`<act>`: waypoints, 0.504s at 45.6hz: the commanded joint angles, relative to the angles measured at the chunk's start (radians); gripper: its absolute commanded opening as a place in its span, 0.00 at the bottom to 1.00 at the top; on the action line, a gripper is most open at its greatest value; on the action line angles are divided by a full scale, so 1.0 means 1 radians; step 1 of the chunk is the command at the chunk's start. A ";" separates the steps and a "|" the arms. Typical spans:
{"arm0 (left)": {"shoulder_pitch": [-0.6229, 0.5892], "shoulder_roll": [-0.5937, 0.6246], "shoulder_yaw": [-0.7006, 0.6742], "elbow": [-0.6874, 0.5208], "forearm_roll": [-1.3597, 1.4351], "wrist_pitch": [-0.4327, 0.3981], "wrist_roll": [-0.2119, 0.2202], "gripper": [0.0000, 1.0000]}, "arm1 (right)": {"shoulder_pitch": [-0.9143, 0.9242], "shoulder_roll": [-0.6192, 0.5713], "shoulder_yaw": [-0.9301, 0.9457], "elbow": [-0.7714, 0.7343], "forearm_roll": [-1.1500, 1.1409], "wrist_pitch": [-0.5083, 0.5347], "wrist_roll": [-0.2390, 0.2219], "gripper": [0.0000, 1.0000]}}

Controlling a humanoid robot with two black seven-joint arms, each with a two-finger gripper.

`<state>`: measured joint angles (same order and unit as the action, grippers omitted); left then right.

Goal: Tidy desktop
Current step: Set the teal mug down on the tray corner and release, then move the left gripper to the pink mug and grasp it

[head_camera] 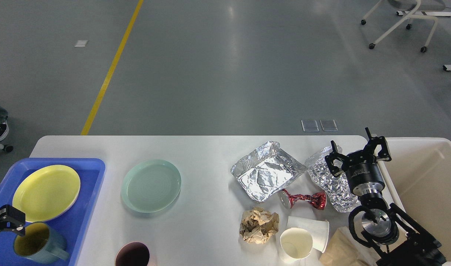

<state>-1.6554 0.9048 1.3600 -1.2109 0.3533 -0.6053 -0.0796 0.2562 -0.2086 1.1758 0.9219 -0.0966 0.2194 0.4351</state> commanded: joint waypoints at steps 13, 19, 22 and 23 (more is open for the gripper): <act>-0.536 -0.309 0.298 -0.206 -0.241 -0.102 0.020 0.96 | 0.000 0.000 -0.001 0.000 0.000 0.000 0.001 1.00; -0.684 -0.455 0.318 -0.300 -0.374 -0.105 0.067 0.96 | 0.000 0.000 -0.001 0.000 0.000 0.000 0.001 1.00; -0.760 -0.558 0.340 -0.340 -0.456 -0.109 0.069 0.96 | -0.002 0.000 -0.001 0.000 0.000 0.000 -0.001 1.00; -0.783 -0.585 0.340 -0.352 -0.477 -0.111 0.069 0.96 | 0.000 0.000 0.001 0.000 0.000 0.000 -0.001 1.00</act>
<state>-2.3143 0.4716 1.6740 -1.4952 0.0011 -0.7103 -0.0222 0.2561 -0.2086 1.1750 0.9219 -0.0966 0.2194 0.4354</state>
